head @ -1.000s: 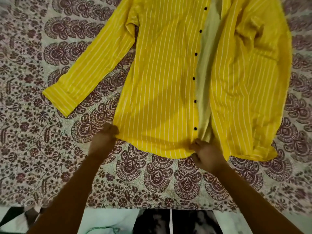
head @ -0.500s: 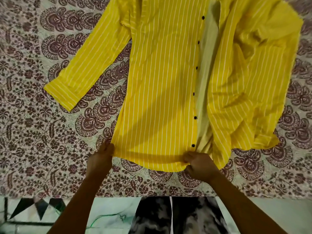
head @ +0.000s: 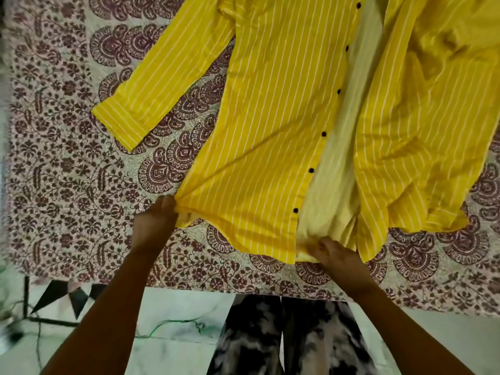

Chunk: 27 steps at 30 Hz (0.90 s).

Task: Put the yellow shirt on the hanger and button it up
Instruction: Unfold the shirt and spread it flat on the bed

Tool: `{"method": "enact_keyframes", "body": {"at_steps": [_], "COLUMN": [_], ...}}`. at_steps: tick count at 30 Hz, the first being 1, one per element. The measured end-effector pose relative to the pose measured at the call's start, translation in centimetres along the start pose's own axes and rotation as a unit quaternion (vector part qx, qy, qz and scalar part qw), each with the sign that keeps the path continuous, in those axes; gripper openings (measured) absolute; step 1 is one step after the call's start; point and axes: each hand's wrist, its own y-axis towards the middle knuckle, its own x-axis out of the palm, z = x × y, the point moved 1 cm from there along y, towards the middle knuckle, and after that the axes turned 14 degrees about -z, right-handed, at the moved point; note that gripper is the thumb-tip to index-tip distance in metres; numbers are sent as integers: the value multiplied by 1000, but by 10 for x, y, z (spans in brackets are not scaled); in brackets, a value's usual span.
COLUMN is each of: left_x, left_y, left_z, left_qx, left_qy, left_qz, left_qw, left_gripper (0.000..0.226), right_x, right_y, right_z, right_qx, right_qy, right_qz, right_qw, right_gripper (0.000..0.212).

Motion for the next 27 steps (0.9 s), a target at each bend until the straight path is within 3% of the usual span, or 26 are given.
{"method": "enact_keyframes", "body": {"at_steps": [2,6,8,9,11,13,14,16,19,22,23,25,27], "left_x": [3,12,15,18,23,27,29,30,31,31,31,35,38], "left_y": [-6,-5,-4,-5,-9,-12,-13,-12,-9,-9,-11,-13,-10], "left_z": [-7,-3,4,6,9,9,7,6,0,-5,-2,4,5], "left_qx": [-20,-52,-85,-92,-91,-104,-114,-121,-113,-108,-81,-32,-60], "left_qy": [-18,-87,-113,-125,-143,-172,-195,-229,-241,-269,-259,-232,-245], "left_qz": [-12,-42,-58,-63,-59,-43,-27,2,16,11,-8,-51,-63], "left_qw": [1000,994,988,986,984,979,974,966,964,957,962,971,965], "left_gripper": [14,34,31,29,25,21,19,17,19,17,15,14,18], "right_x": [1,3,-2,-7,-17,-16,-13,-9,-7,-13,-13,-13,-13], "right_y": [-3,-3,6,13,29,47,54,61,61,49,45,43,49], "right_z": [5,4,-6,-14,-29,-38,-44,-52,-53,-36,-28,-14,-7], "right_qx": [14,-45,-7,52,212,306,304,280,242,178,178,188,204], "right_qy": [9,13,51,91,228,383,417,427,483,547,550,482,434], "right_qz": [6,24,0,-12,-64,-119,-142,-170,-166,-274,-321,-395,-436], "right_qw": [1000,999,999,994,948,863,845,843,825,771,750,759,762], "right_gripper": [58,34,52,60,66,59,53,45,30,8,16,13,35]}}
